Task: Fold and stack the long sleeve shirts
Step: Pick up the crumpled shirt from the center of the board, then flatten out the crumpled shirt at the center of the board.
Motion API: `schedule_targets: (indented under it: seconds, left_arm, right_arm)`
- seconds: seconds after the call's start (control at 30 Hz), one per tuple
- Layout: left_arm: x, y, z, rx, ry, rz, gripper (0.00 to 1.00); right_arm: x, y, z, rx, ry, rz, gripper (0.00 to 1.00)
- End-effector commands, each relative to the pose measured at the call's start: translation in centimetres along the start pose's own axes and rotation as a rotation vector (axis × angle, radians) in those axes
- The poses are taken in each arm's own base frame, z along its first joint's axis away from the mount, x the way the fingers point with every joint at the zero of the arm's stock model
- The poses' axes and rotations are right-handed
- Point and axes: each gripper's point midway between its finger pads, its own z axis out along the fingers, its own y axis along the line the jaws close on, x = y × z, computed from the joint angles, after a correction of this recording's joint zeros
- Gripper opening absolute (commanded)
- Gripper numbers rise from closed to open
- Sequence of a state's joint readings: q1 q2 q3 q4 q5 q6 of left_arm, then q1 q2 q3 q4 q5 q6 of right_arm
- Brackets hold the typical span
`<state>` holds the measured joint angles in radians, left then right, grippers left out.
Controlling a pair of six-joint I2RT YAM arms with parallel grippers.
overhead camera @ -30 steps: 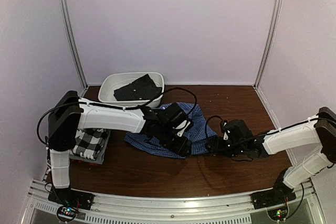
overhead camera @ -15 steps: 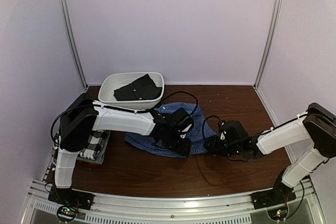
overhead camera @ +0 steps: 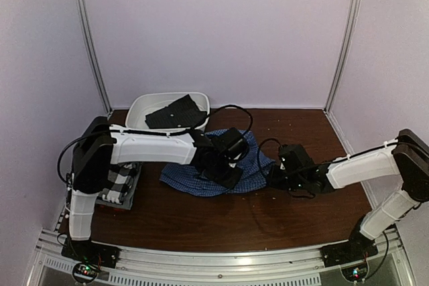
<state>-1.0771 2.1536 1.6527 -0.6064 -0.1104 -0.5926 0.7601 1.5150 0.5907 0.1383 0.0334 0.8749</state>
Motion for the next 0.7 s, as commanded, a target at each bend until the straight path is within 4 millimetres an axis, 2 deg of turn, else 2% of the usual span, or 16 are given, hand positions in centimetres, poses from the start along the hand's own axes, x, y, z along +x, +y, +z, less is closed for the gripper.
schedule_targets:
  seconds: [0.0, 0.13, 0.23, 0.37, 0.47, 0.6, 0.67]
  left_arm:
    - [-6.0, -1.1, -9.4, 0.071, -0.192, 0.047, 0.0]
    - [-9.2, -2.5, -16.5, 0.191, -0.305, 0.102, 0.0]
    - [-10.9, -4.5, -22.1, 0.305, -0.388, 0.173, 0.0]
    - [-12.5, -7.2, -29.8, 0.488, -0.504, 0.25, 0.0]
    - [-13.0, -9.3, -35.2, 0.637, -0.578, 0.301, 0.0]
    - [-12.0, -12.0, -40.2, 0.832, -0.641, 0.364, 0.0]
    - [-11.1, -12.9, -40.9, 0.901, -0.636, 0.379, 0.0]
  right_arm:
    - [-5.0, -0.4, -2.4, 0.075, -0.131, -0.023, 0.0]
    - [-9.7, -1.5, -5.7, 0.135, -0.238, -0.026, 0.0]
    - [-13.9, -2.4, -8.8, 0.18, -0.336, -0.032, 0.0]
    - [-19.7, -3.7, -14.0, 0.25, -0.478, -0.029, 0.0]
    - [-23.6, -4.6, -18.4, 0.305, -0.583, -0.026, 0.0]
    - [-27.9, -5.7, -23.5, 0.372, -0.69, -0.023, 0.0]
    - [-29.6, -6.1, -25.2, 0.402, -0.72, -0.031, 0.0]
